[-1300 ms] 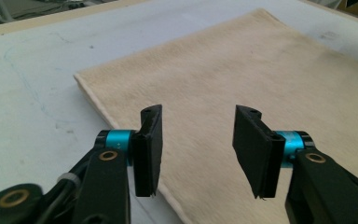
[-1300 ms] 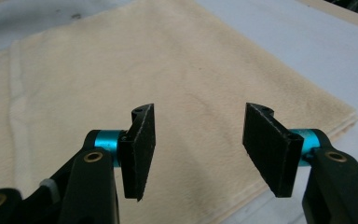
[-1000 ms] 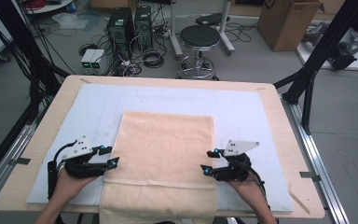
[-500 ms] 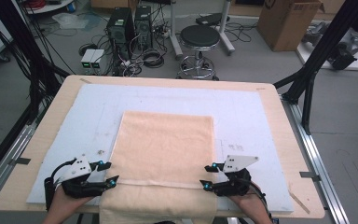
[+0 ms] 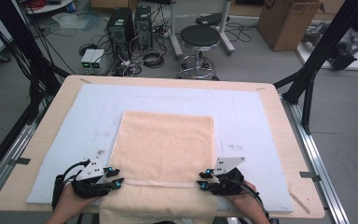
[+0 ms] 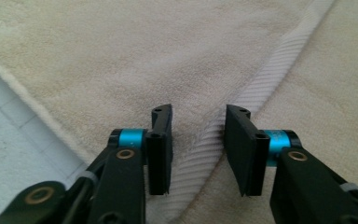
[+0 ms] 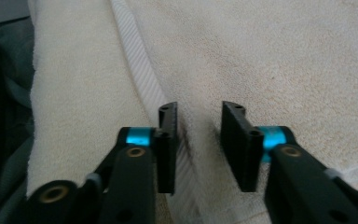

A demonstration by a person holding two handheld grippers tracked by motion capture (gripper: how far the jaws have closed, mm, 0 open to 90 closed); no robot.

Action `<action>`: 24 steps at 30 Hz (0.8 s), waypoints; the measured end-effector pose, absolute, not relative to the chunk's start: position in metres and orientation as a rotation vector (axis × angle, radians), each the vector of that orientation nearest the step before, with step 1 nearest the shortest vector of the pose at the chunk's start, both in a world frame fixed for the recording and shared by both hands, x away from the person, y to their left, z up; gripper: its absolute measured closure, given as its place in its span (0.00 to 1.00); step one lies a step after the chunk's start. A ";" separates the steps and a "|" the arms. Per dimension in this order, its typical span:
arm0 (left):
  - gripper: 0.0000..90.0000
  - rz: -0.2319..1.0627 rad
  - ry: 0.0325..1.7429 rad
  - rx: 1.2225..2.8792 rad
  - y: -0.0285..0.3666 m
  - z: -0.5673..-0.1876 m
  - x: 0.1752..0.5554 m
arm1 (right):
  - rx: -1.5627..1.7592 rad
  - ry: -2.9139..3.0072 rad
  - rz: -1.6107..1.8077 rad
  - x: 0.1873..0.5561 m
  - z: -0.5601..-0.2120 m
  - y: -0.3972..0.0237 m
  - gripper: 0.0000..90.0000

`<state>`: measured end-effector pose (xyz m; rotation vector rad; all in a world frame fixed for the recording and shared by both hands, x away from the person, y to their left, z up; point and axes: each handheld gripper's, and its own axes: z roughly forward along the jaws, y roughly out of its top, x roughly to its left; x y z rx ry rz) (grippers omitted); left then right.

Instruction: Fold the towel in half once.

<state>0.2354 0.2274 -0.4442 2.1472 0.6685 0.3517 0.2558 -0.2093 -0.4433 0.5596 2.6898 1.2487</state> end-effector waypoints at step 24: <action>0.93 0.385 0.668 1.972 0.241 -0.421 0.228 | 0.510 2.622 1.482 0.256 -0.411 -0.221 0.93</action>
